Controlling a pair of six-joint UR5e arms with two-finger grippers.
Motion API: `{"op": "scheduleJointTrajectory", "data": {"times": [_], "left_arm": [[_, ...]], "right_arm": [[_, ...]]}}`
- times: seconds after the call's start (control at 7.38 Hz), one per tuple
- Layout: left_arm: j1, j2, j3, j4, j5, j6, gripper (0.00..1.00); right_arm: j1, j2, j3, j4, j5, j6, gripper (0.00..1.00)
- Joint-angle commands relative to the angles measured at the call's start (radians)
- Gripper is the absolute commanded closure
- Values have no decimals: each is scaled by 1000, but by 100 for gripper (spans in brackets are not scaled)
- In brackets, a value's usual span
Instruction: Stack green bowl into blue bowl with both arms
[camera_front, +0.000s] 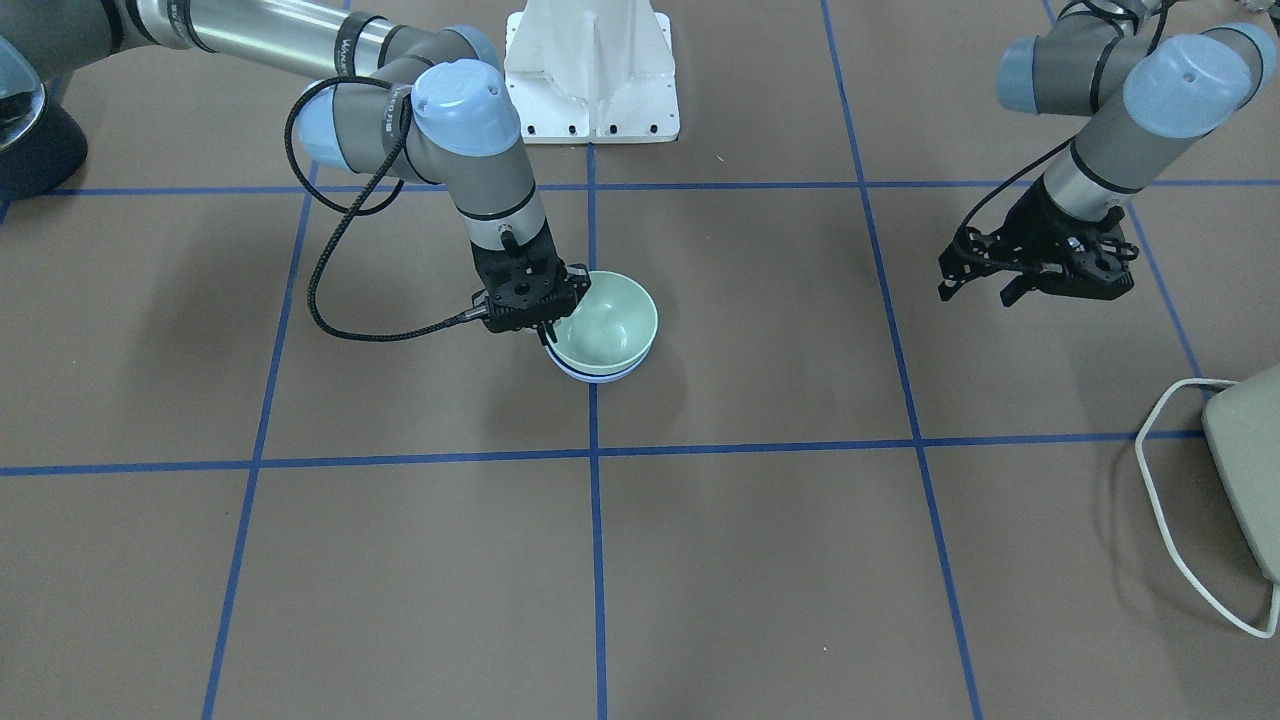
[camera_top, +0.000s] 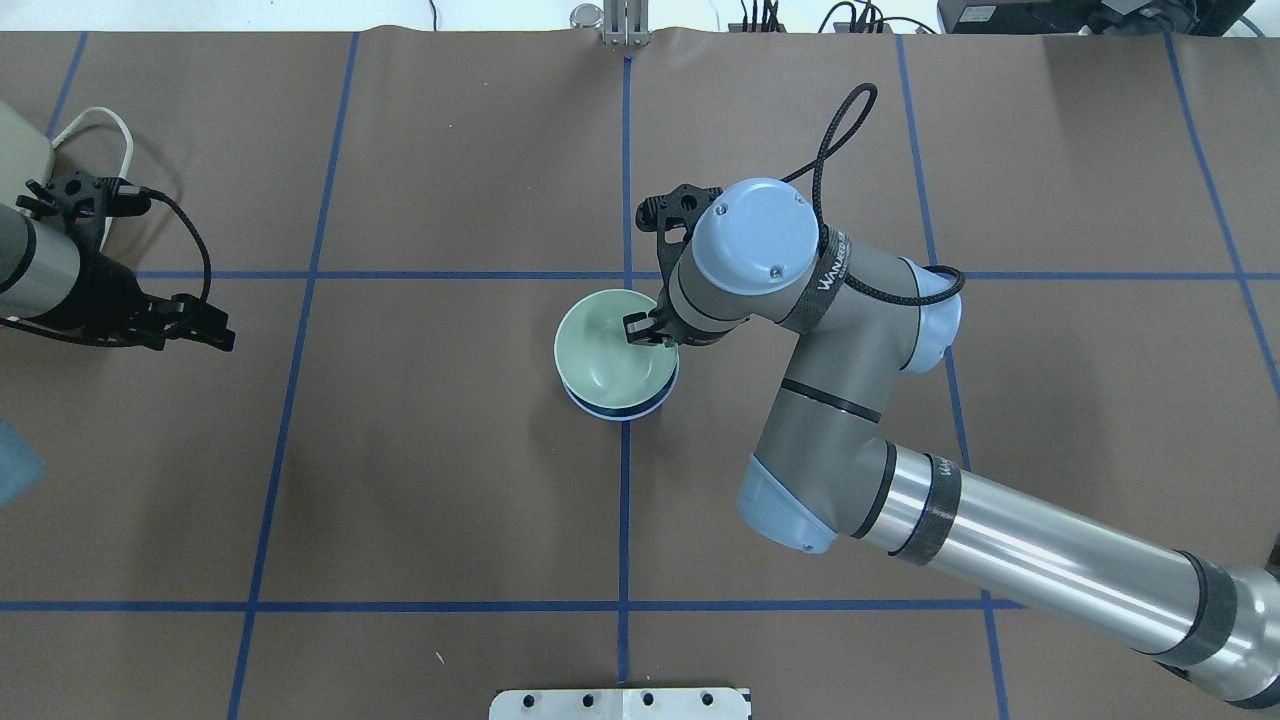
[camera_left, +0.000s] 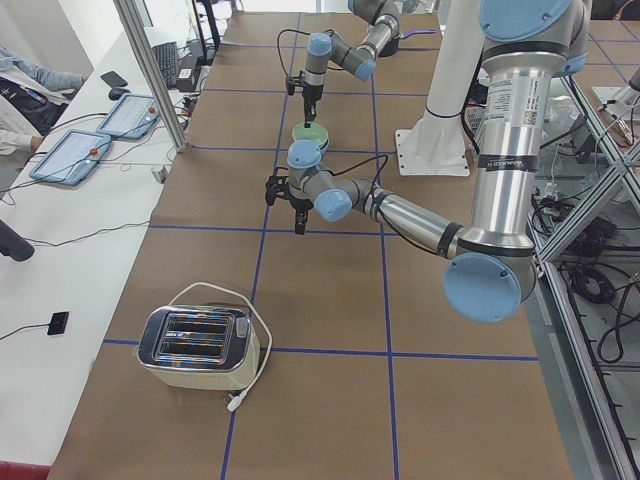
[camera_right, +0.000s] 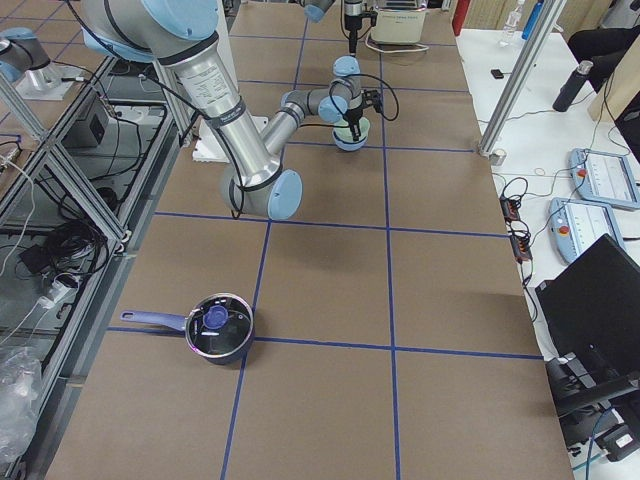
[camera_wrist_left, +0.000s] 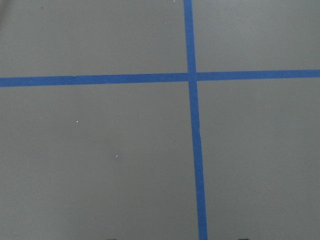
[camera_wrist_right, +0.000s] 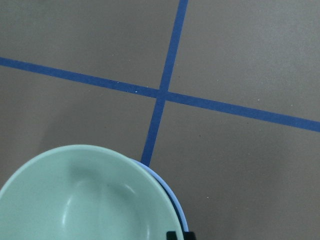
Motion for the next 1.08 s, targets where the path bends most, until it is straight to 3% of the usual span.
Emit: {"op": "scheduleJointTrajectory", "data": {"times": [0.0,0.27,0.41,0.54,0.68,0.95], "left_arm": [[0,0,0,-1,0,-1,15],[0,0,0,-1,0,-2,15],[0,0,0,-1,0,-1,15],[0,0,1,-1,0,-1,15],[0,-2,1,-1,0,1,15],[0,0,3,0,2,2,15]], "right_arm": [[0,2,-1,2,0,4,100],[0,0,-3,0,0,4,100],[0,0,-3,0,-2,3,94],[0,-3,-3,2,-17,-3,18],[-3,-3,-3,2,-35,-6,1],[-3,-3,-1,2,-35,-6,1]]}}
